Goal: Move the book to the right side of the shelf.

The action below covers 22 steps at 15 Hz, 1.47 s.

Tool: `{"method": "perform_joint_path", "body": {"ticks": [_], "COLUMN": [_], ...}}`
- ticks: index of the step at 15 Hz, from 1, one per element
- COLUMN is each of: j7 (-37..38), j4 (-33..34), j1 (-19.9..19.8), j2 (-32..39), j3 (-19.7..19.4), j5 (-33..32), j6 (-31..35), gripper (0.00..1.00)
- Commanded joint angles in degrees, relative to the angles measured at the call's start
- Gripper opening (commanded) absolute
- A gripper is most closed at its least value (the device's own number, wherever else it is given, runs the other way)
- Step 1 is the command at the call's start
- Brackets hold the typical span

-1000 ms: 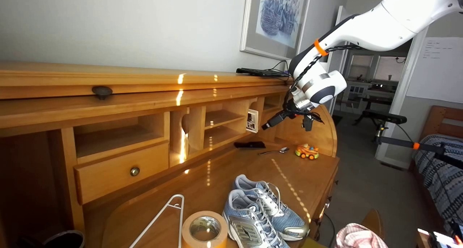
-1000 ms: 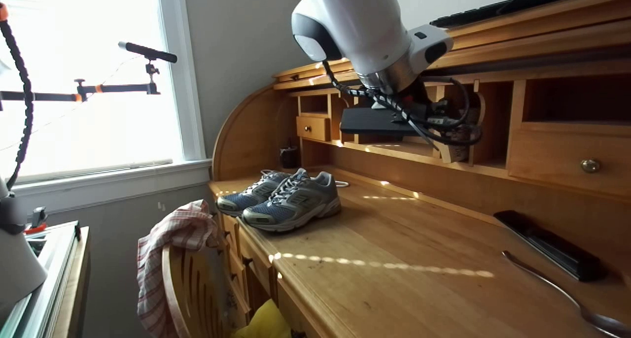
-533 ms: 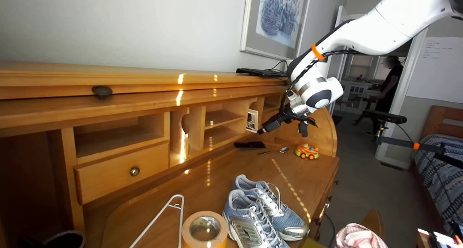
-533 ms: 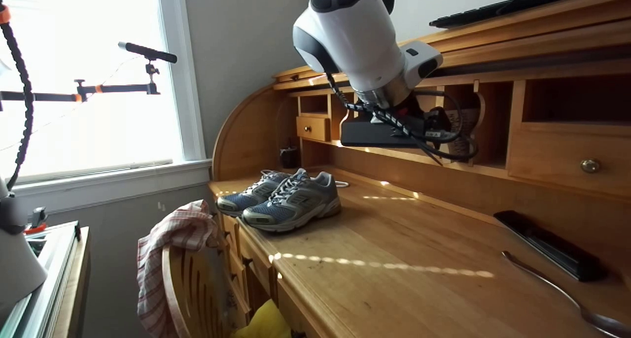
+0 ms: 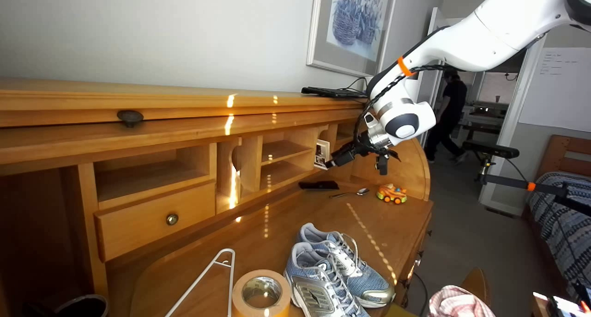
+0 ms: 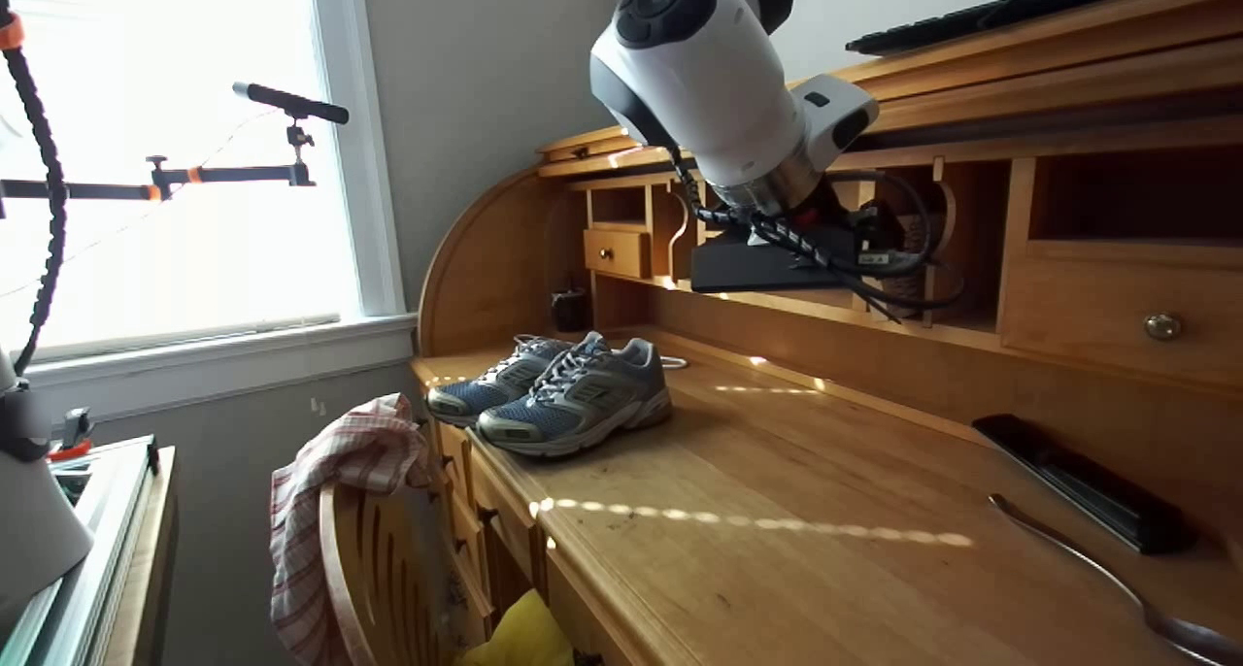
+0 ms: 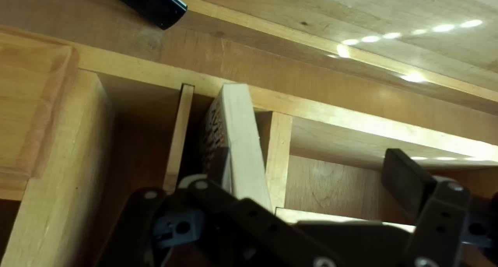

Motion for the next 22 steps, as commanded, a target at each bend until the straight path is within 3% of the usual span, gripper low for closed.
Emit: {"method": "perform_joint_path", "body": {"ticks": [1,12,14,22], "j7": [-4.73,-9.36,-9.35,-9.04], "j4": [1.95,6.21,7.00,8.76], "j1": [-0.98,-1.64,-1.71,-2.23], "j2": [1.73,5.13,5.88,6.92], "j3": [0.24,0.06,0.04,0.00], "j5": [4.70,10.81,11.02,11.65], "j6": [-1.71,-4.84,-4.94,-4.89], "gripper": [1.00,1.00,0.73,0.11]}}
